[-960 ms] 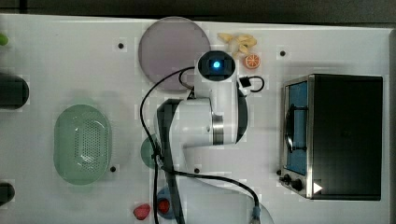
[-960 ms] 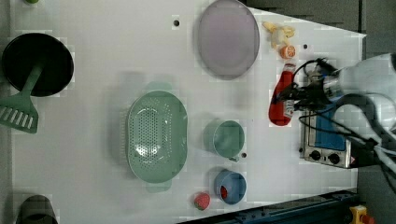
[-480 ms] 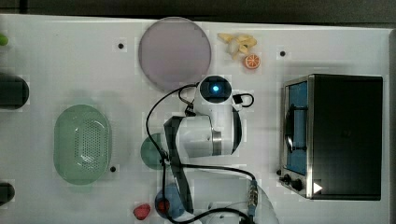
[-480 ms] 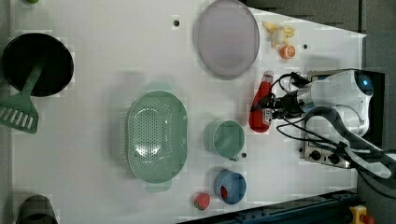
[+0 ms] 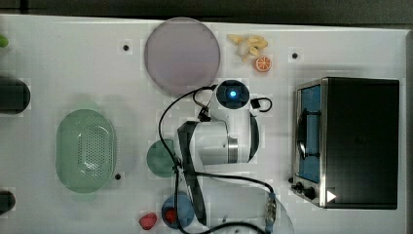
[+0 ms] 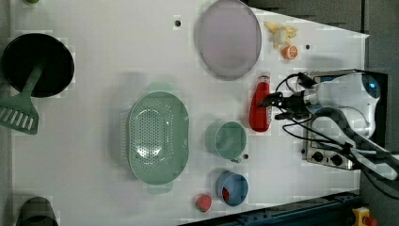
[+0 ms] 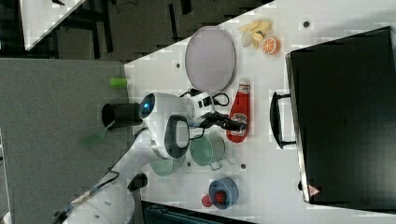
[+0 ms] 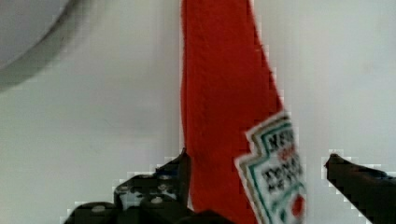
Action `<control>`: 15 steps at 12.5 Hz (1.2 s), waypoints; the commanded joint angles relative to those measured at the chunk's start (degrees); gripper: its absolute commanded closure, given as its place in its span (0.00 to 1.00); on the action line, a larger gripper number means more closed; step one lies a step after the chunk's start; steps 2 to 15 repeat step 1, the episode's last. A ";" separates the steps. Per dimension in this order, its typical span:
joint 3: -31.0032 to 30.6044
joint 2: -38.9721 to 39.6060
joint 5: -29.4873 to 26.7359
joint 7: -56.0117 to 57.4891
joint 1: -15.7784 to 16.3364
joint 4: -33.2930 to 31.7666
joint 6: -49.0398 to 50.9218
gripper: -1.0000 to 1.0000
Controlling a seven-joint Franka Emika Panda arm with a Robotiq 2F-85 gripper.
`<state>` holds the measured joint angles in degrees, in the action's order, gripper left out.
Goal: Pick ketchup from strainer and place it on the table
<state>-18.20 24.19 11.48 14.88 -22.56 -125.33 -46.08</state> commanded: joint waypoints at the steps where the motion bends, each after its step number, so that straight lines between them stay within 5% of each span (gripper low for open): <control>1: -1.38 -10.50 -1.32 0.72 0.43 8.12 6.29 0.00; 15: -1.38 -10.50 -1.32 0.72 0.43 8.12 6.29 0.00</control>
